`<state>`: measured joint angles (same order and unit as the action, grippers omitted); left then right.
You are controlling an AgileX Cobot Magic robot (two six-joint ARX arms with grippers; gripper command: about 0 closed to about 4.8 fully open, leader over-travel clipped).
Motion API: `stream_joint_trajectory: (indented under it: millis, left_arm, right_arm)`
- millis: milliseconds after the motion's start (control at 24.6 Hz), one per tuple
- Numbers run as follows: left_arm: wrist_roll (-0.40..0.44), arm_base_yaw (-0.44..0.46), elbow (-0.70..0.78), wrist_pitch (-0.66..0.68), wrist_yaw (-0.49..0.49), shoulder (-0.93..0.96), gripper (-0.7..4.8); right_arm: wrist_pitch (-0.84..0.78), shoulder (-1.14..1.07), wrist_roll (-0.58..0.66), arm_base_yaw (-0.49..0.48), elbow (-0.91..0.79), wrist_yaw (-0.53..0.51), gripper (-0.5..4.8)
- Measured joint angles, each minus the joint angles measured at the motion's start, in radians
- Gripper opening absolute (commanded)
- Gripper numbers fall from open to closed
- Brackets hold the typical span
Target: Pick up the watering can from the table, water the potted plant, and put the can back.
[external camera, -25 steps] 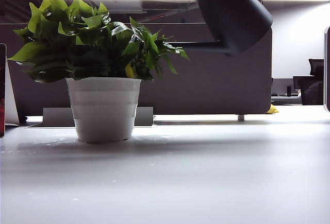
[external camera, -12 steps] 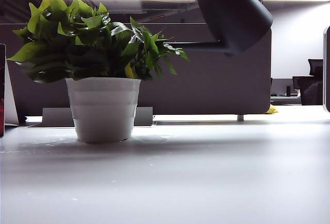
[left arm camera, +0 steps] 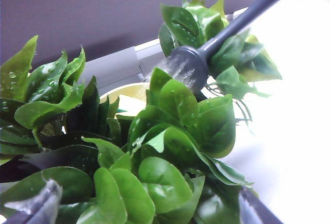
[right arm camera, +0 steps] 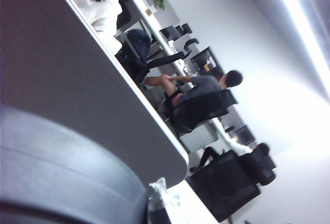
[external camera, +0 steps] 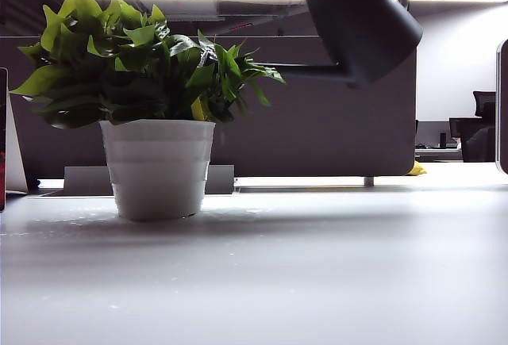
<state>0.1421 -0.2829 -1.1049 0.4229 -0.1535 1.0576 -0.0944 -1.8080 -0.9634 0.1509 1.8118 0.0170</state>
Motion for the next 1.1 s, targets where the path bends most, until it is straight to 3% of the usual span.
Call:
stream_joint_trajectory:
  millis: [447, 528, 1098]
  left_arm:
    - [0.000, 0.000, 0.000, 0.000, 0.000, 0.000, 4.79]
    - [0.000, 0.000, 0.000, 0.000, 0.000, 0.000, 4.79]
    - [0.000, -0.006, 0.000, -0.018, -0.001, 0.000, 4.79]
  right_arm:
    - [0.082, 0.000, 0.237, -0.048, 0.000, 0.000, -0.05]
    - [0.100, -0.001, 0.326, -0.061, 0.000, -0.026, -0.05]
    - [0.206, 0.000, 0.614, -0.063, -0.006, -0.212, -0.05]
